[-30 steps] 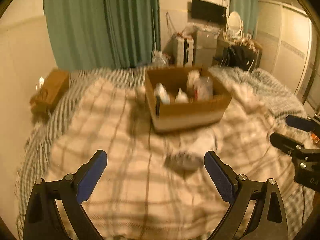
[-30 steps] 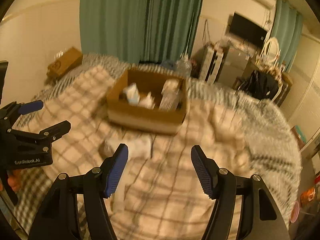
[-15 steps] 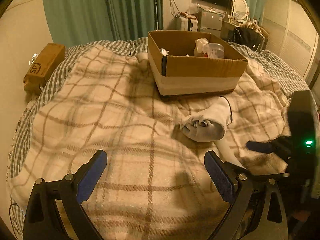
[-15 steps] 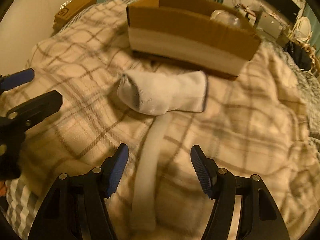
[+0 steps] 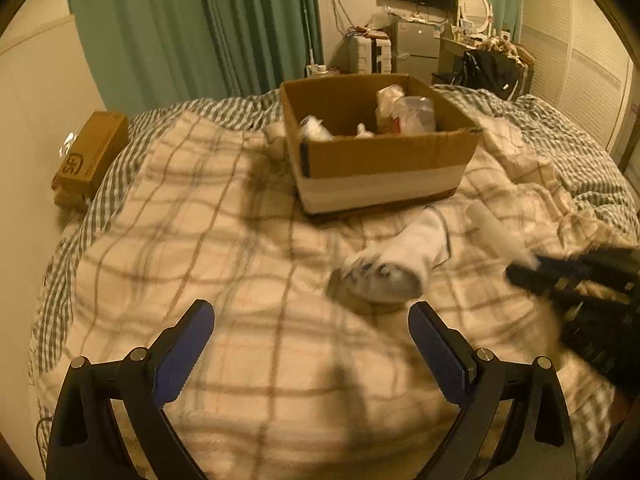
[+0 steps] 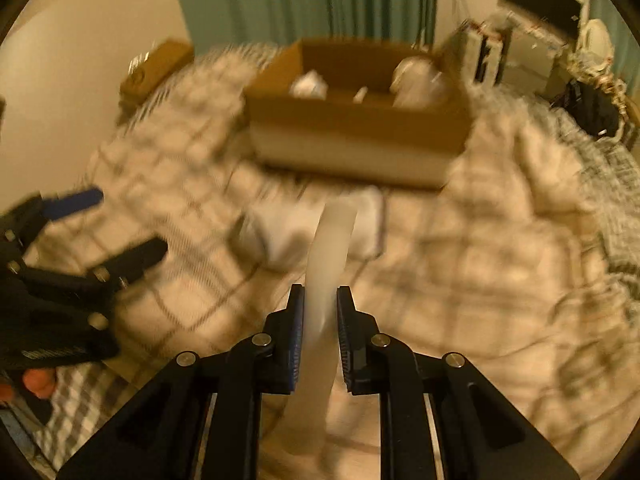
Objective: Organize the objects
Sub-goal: 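Grasp the white plastic tube with the right tool while the left tool grasps the white sock, then lower the sock and tube into the cardboard box and open both tools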
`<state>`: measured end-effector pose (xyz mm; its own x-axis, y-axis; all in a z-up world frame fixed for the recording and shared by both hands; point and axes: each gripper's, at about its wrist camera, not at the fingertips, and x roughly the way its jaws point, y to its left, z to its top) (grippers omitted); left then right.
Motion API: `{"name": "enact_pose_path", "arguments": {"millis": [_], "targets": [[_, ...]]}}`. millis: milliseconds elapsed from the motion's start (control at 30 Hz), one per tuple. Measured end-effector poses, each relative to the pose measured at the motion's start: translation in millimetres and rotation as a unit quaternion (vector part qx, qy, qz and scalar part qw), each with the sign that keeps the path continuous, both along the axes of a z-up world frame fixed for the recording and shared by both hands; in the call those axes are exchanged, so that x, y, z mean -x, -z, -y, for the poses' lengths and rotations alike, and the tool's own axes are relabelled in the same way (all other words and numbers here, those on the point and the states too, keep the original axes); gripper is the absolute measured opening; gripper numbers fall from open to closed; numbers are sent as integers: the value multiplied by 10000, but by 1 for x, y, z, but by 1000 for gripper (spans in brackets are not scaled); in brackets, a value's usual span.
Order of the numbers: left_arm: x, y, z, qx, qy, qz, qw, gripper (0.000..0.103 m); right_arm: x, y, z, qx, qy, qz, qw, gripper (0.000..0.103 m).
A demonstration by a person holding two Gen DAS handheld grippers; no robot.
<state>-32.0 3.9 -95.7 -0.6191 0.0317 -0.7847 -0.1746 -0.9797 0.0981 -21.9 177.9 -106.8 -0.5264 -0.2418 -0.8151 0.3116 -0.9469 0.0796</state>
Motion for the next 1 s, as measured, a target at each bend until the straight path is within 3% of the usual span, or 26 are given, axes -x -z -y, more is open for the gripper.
{"name": "enact_pose_path", "arguments": {"millis": [133, 267, 400, 567, 633, 667, 733, 800, 1000], "targets": [[18, -8, -25, -62, 163, -53, 9998, 100, 18, -32, -22, -115, 237, -368, 9990, 15], [45, 12, -53, -90, 310, 146, 9994, 100, 39, -43, -40, -232, 441, -523, 9974, 15], [65, 50, -73, 223, 393, 336, 9984, 100, 50, -24, -53, -128, 581, -404, 9974, 15], [82, 97, -82, 335, 509, 1002, 9931, 100, 53, 13, -66, -21, 655, -41, 9978, 15], [82, 105, -84, 460, 506, 1092, 9917, 96, 53, 19, -68, -7, 693, 18, 9976, 15], [81, 105, -84, 477, 513, 1080, 9917, 93, 52, 21, -68, -11, 684, 27, 9977, 15], [78, 99, -81, 413, 492, 972, 9932, 71, 50, 20, -68, -4, 666, 5, 9978, 15], [74, 91, -75, 195, 489, 938, 9942, 63, 47, 17, -67, 29, 645, -19, 9979, 15], [45, 40, -58, -207, 436, 502, 9976, 58, 31, -5, -60, 42, 616, -216, 9979, 15]]}}
